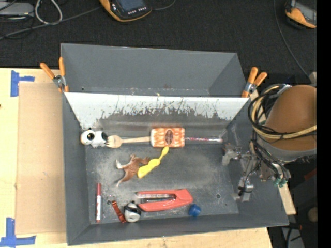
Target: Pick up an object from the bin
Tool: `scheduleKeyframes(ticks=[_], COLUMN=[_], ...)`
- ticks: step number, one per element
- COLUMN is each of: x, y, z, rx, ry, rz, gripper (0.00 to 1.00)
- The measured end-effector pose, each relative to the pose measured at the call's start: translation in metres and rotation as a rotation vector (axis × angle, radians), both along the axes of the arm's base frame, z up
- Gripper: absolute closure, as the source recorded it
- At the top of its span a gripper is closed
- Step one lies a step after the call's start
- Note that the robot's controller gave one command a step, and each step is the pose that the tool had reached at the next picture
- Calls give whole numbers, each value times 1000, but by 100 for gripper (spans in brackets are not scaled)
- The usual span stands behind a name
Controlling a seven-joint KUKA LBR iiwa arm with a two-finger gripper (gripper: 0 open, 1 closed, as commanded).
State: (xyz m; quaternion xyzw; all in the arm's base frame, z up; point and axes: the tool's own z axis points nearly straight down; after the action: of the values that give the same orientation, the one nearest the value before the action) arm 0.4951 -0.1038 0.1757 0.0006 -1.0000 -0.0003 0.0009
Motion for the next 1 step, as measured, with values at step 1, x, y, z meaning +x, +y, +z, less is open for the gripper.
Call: scheduleKeyframes(ticks=[1], x=[-11], y=[57], z=[-57], rx=[0], ry=[-1], rz=[122], gripper=[0])
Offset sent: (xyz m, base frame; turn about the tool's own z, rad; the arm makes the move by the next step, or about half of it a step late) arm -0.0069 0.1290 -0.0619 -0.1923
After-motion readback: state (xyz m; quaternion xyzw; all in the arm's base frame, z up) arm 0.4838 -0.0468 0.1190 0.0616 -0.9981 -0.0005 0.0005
